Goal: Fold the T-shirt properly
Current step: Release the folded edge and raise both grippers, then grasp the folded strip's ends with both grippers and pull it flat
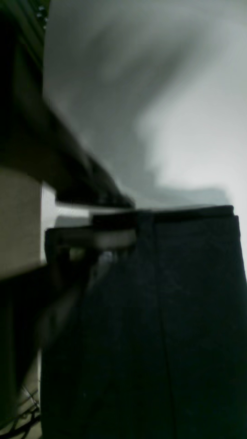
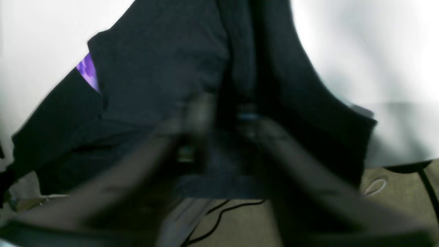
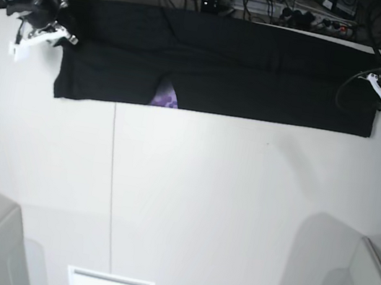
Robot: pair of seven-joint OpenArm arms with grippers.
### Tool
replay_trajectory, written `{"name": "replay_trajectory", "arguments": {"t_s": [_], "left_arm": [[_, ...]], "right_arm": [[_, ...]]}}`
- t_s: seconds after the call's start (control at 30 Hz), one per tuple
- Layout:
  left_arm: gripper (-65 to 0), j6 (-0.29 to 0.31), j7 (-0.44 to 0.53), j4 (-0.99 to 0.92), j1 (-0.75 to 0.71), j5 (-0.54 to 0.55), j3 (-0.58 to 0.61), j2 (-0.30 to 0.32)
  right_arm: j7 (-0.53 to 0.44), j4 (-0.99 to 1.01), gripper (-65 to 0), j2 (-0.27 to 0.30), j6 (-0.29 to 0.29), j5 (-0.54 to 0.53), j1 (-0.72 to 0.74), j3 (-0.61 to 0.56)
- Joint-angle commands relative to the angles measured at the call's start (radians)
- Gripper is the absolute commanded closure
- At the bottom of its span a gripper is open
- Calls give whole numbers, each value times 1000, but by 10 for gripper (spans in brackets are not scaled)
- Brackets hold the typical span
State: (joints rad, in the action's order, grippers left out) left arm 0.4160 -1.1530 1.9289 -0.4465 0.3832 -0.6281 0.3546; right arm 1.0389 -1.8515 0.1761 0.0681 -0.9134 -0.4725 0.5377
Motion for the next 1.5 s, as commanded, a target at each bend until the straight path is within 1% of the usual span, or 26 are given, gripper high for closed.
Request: {"name": "replay_trajectory", "arguments": {"t_s": [0.0, 0.03, 0.07, 0.1, 0.17, 0.2, 0.23, 0.27, 0.33, 0.37, 0.4, 0.43, 0.47, 0.5, 0.53, 0.57, 0.63, 0.7, 0.87, 0.93, 1.0, 1.13, 1.2, 1.3, 1.4, 1.47], "left_arm": [[-240, -4, 12, 14, 1, -2, -11, 16], [-296, -4, 12, 16, 1, -2, -11, 16], [-351, -4, 12, 17, 1, -2, -11, 16], [-403, -4, 12, 20, 1, 0, -11, 16], [-479, -4, 12, 22, 1, 6, -29, 14], [-505, -4, 12, 25, 7, 7, -62, 10], [-513, -4, 12, 31, 10, 9, -95, 4], [-512, -4, 12, 36, 13, 10, -126, -16], [-469, -4, 12, 37, 47, 58, -181, -58], [-436, -4, 12, 34, 58, 89, -206, -70], [-383, -4, 12, 31, 64, 125, -235, -82], [-311, -4, 12, 28, 67, 156, -256, -99], [-224, -4, 12, 28, 73, 176, -261, -114], [-145, -4, 12, 27, 73, 179, -258, -127], [-44, -6, 12, 27, 74, 178, -250, -141], [0, -7, 12, 22, 76, 178, -233, -150], [0, -9, 15, 2, 74, 176, -190, -156], [0, -9, 15, -15, 74, 136, -155, -164], [0, -9, 20, -30, 81, -63, -69, -197], [0, -9, 20, -33, 105, -126, -43, -213], [0, -9, 20, -64, 125, -183, -14, -222], [0, -9, 18, -177, 183, -272, 69, -222], [0, -9, 18, -234, 216, -303, 96, -223], [0, -9, 18, -306, 275, -309, 107, -223], [0, -9, 18, -382, 360, -315, 109, -225], [0, -9, 18, -440, 421, -315, 109, -225]], "right_arm": [[-15, -23, -234, 12, 2, -16, -1, 14], [-15, -24, -275, 12, 2, -16, -1, 32], [-15, -26, -290, 10, 2, -16, -1, 52], [-15, -38, -290, 10, 2, -16, -1, 71], [-15, -87, -290, 12, 2, -16, -1, 97], [-15, -118, -290, 15, 5, -16, -2, 104], [-15, -139, -290, 17, 8, -16, -2, 106], [-15, -153, -290, 20, 9, -16, 2, 101], [-16, -155, -273, 30, 16, -16, 18, 83], [-16, -153, -252, 35, 26, -16, 31, 60], [-16, -152, -216, 35, 39, -14, 41, 37], [-16, -152, -173, 35, 42, -14, 44, 17], [-16, -149, -117, 32, 42, -14, 51, -3], [-16, -135, -68, 32, 42, -13, 60, -23], [-16, -112, -8, 32, 42, -13, 68, -40], [-16, -86, 0, 32, 40, -13, 76, -57], [-16, -37, 0, 27, 39, -13, 87, -74], [-18, 0, 0, 26, 37, 21, 90, -83], [-18, 42, 0, -11, 40, 247, 120, -110], [-18, 86, 0, -30, 43, 310, 151, -106], [-19, 140, 0, -31, 45, 350, 176, -106], [-76, 220, 0, -23, 45, 357, 214, -106], [-95, 252, 0, -7, 45, 359, 234, -104], [-113, 312, 0, 4, 45, 359, 271, -104], [-142, 372, 0, 29, 45, 359, 312, -109], [-165, 408, 0, 33, 45, 359, 346, -109]]}}
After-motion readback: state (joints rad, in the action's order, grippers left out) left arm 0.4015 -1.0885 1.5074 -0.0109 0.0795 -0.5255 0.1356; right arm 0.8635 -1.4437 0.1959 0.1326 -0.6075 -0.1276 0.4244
